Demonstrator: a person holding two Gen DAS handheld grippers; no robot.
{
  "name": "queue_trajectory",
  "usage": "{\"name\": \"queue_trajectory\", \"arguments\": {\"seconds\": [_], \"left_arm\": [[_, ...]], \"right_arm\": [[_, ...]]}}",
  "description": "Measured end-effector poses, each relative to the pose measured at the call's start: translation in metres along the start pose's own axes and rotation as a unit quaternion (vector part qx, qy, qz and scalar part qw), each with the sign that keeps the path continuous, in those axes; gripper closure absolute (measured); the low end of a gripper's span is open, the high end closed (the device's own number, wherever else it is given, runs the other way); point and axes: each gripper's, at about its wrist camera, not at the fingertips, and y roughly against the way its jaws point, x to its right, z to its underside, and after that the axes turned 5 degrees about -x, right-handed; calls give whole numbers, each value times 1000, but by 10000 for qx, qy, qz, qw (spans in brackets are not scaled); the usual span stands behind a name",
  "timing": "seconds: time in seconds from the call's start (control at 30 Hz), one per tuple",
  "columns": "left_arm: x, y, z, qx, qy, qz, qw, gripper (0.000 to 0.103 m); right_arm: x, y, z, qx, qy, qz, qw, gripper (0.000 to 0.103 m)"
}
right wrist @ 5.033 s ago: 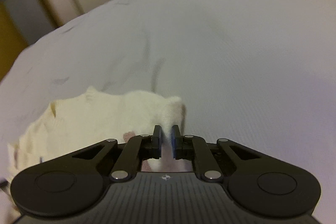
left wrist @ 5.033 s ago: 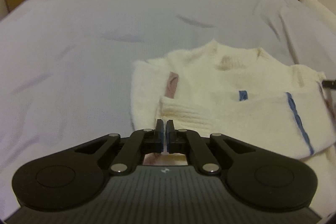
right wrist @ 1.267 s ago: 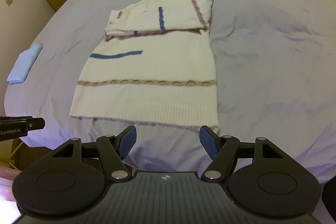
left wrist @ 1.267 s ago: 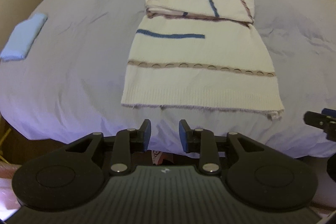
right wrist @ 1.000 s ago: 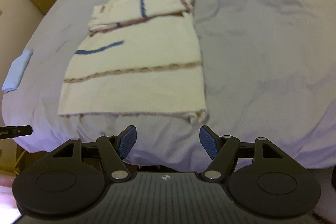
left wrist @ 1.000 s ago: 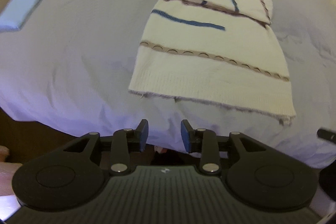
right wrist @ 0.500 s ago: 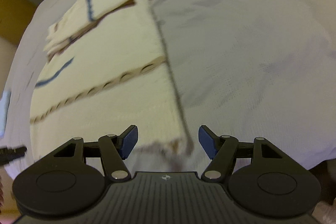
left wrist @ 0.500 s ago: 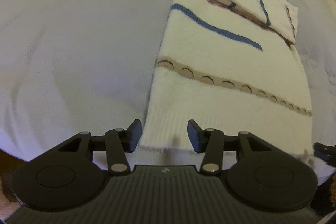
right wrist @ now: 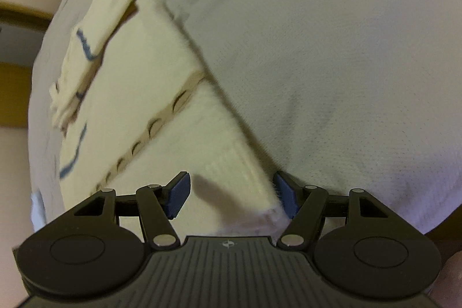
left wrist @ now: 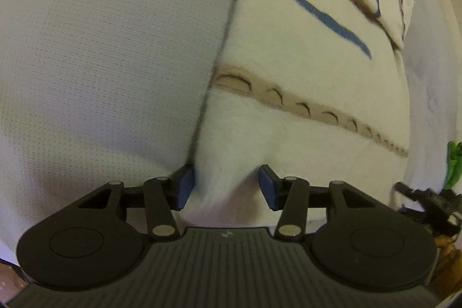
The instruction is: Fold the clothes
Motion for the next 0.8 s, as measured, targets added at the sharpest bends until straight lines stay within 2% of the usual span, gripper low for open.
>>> {"name": "queue_trajectory", "arguments": {"seconds": [0.1,0.17,0.2,0.23,0.27,0.4,0.53,0.67,0.73,0.8], "left_arm": [[2,3,-3,-67,-175,8,9998,59],[6,6,-4,-84,-275,15,9996,63],[8,6,-4,-120,-311,3,9994,72],[11,6,-5,-156,-347,-8,9993,87],[14,7,-5,-182,-402,-25,9990,89],[38,32,-7,-169,-771,-81,9968,93],[70,80,-27,219,-1023,134,9944,93],[107,127,-86,1115,-1242,361,9853,92],[119,139,-125,1508,-1246,423,9798,92],[129,135,-175,1782,-1123,402,9767,91]], "right_arm": [[0,-2,-2,-120,185,68,9997,42],[0,-3,-4,-242,284,88,9993,46],[0,-3,-6,-322,336,104,9989,57],[-1,-4,-7,-402,388,120,9984,77],[-3,-6,-8,-557,493,176,9971,88],[-31,8,-18,-839,956,361,9912,91],[-78,51,-47,-684,1357,18,9884,92],[-139,91,-100,39,1840,-336,9824,92],[-167,93,-135,436,2006,-384,9780,92],[-193,87,-170,804,2110,-360,9735,92]]}}
